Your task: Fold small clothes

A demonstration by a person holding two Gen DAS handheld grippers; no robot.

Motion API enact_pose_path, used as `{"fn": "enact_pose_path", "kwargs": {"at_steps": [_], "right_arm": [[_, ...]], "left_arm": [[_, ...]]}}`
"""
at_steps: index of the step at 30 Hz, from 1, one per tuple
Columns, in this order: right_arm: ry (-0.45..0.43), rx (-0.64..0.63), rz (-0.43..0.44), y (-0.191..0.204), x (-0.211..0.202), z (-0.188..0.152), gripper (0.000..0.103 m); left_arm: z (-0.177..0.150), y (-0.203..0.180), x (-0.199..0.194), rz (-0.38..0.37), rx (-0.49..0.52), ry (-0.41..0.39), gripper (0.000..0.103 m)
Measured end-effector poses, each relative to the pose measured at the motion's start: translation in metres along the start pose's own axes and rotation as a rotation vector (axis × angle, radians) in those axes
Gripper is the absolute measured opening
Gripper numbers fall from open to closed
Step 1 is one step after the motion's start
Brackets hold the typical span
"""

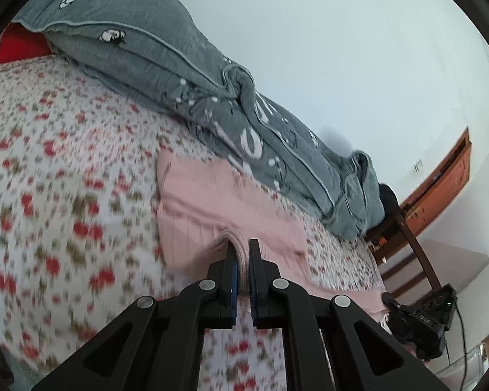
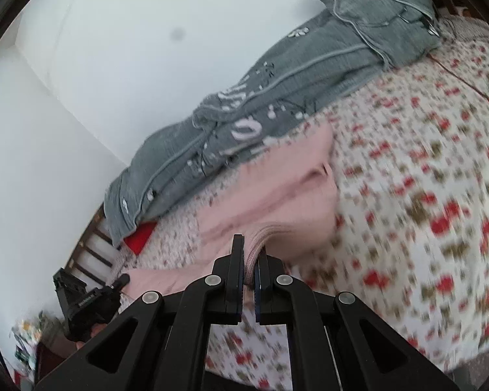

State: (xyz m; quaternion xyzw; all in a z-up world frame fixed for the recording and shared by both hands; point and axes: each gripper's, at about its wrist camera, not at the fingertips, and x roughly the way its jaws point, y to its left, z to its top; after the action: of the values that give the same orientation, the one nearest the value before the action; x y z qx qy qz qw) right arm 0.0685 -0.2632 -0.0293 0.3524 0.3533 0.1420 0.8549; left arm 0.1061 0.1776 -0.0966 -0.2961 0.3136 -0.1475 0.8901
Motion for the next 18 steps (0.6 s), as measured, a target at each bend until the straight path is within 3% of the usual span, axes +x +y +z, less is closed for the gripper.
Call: {"fn": "enact_pose_path", "kwargs": {"at_steps": [10, 18], "right_arm": [[-0.007, 0.015, -0.036, 0.001, 0.087, 0.079, 0.005], [0.04, 0.089, -0.088, -0.041, 0.171, 0.111, 0.005]], "left_arm": [[0.065, -0.006, 0.088, 0.115, 0.076, -0.003, 0.006], [0.099, 0.009, 0.17, 0.17, 0.126, 0.036, 0.006]]}}
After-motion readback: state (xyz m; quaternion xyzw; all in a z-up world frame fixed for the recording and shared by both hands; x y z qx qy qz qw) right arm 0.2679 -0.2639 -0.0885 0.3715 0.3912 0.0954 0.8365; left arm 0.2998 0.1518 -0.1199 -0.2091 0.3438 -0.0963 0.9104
